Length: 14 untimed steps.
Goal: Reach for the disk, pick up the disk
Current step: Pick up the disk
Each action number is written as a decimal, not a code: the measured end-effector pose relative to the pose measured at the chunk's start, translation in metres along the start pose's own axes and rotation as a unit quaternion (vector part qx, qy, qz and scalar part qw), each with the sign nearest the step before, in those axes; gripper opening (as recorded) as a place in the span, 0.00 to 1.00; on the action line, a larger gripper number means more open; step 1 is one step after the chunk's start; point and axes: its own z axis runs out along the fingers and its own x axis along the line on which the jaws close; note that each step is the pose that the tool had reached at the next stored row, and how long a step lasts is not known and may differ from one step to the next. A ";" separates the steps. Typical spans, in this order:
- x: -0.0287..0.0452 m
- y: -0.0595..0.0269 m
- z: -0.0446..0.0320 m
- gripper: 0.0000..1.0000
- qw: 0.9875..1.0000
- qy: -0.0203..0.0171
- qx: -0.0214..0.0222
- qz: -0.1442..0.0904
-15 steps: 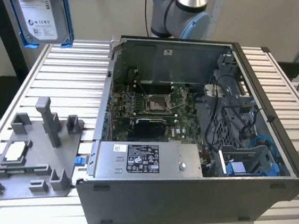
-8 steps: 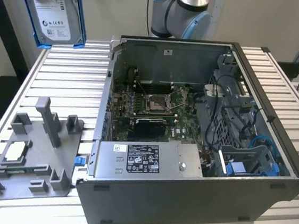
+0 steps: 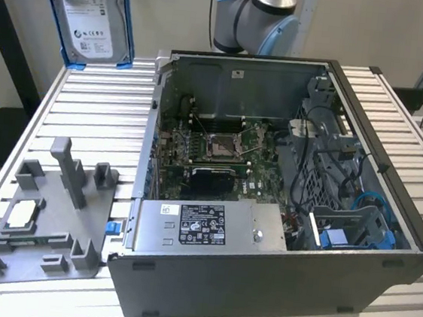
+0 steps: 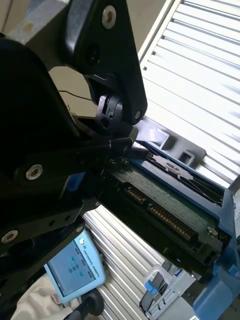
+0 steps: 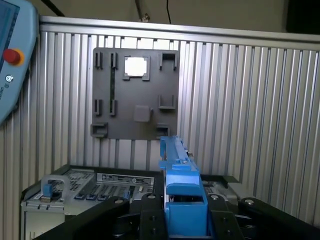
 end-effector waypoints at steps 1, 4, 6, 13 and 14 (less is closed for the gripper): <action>0.0002 -0.0048 0.0001 0.00 1.000 0.000 0.000 0.000; 0.0008 -0.0184 0.0004 0.00 1.000 0.000 0.000 0.000; 0.0012 -0.0272 0.0005 0.00 1.000 0.000 0.000 0.000; 0.0026 -0.0576 0.0014 0.00 1.000 0.000 0.000 0.000; 0.0028 -0.0611 0.0017 0.00 1.000 0.000 0.000 0.001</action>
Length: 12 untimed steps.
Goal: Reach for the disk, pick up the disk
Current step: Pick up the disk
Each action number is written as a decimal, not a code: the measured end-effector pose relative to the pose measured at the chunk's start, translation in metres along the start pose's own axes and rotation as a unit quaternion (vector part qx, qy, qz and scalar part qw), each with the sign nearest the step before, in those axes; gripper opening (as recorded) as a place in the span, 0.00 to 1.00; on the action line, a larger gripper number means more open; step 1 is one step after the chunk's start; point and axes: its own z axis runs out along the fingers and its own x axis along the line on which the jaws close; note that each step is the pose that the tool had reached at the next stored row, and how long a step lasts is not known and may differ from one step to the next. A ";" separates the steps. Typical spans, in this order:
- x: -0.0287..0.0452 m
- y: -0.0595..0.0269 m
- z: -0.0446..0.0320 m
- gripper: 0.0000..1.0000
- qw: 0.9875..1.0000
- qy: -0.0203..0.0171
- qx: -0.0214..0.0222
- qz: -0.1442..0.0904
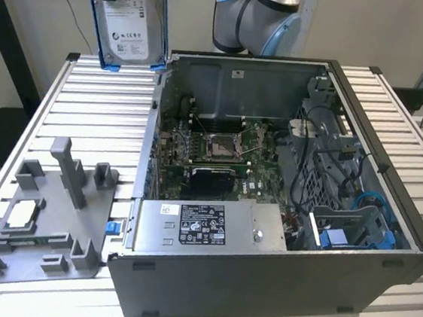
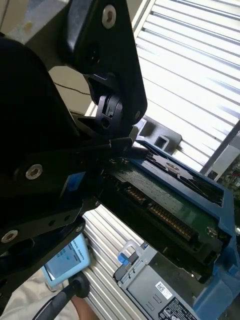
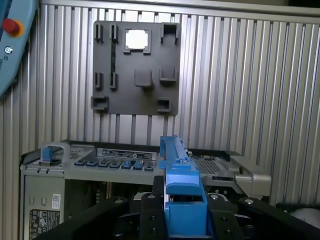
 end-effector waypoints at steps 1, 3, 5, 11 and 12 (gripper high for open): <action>0.0001 -0.0033 0.0003 0.00 1.000 0.000 0.000 0.000; 0.0004 -0.0094 0.0009 0.00 1.000 0.000 0.000 0.001; 0.0007 -0.0161 0.0014 0.00 1.000 0.000 0.000 0.002; 0.0019 -0.0435 0.0017 0.00 1.000 0.000 0.000 0.002; 0.0021 -0.0483 0.0018 0.00 1.000 0.000 0.000 0.002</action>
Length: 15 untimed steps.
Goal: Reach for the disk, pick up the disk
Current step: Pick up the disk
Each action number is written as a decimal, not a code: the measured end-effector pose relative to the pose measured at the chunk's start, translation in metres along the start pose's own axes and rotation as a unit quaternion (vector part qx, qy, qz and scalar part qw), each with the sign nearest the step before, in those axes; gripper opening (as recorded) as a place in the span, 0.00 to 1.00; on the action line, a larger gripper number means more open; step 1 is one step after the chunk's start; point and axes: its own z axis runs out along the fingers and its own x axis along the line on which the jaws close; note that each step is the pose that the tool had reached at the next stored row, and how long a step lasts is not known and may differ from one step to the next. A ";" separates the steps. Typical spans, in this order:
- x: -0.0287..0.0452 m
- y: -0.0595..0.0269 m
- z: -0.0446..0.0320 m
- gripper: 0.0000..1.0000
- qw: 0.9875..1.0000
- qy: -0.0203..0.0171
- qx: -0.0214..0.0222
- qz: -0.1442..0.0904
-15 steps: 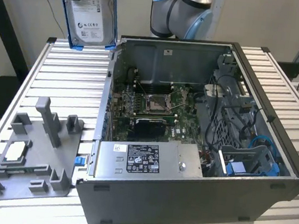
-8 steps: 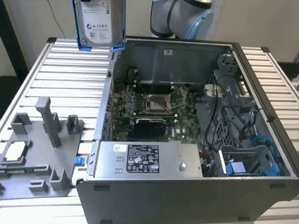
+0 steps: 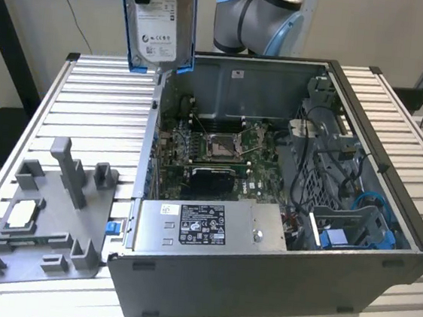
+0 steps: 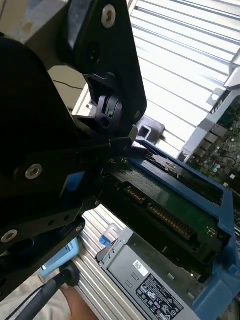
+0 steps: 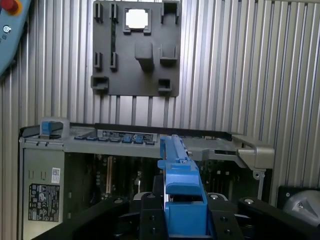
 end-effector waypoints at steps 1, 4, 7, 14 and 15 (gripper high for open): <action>0.0002 -0.0045 0.0002 0.00 1.000 0.000 0.000 0.000; 0.0006 -0.0135 0.0011 0.00 1.000 0.000 0.000 0.000; 0.0010 -0.0232 0.0018 0.00 1.000 0.000 0.000 0.000; 0.0018 -0.0428 0.0030 0.00 1.000 0.000 0.000 0.000; 0.0018 -0.0439 0.0031 0.00 1.000 0.000 0.000 0.000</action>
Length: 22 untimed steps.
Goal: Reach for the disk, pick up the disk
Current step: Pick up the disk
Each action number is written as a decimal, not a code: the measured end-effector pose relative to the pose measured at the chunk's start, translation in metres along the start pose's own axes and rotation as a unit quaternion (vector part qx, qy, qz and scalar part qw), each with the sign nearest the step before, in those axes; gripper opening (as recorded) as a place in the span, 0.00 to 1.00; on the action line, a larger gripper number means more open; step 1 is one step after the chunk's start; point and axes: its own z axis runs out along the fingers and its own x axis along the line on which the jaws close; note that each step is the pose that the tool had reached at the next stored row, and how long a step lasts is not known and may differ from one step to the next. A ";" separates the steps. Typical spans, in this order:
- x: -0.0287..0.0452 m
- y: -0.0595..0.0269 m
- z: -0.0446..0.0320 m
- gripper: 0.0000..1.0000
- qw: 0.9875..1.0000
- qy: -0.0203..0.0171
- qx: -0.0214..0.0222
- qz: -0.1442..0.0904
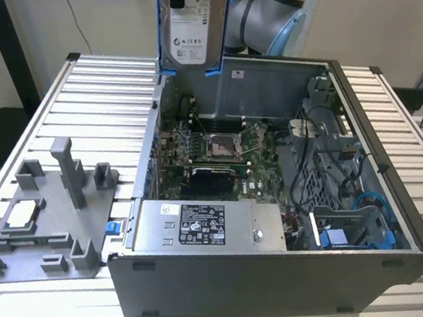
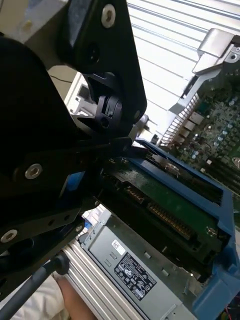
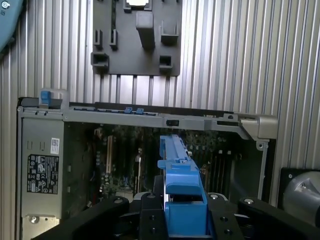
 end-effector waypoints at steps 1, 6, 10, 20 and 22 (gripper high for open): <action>0.0001 -0.0010 0.0002 0.00 1.000 0.000 0.000 0.000; 0.0006 -0.0139 0.0005 0.00 1.000 0.000 0.000 0.000; 0.0013 -0.0318 0.0007 0.00 1.000 0.000 0.000 0.000; 0.0031 -0.0776 0.0013 0.00 1.000 0.000 0.000 0.000; 0.0035 -0.0864 0.0014 0.00 1.000 0.000 0.000 0.000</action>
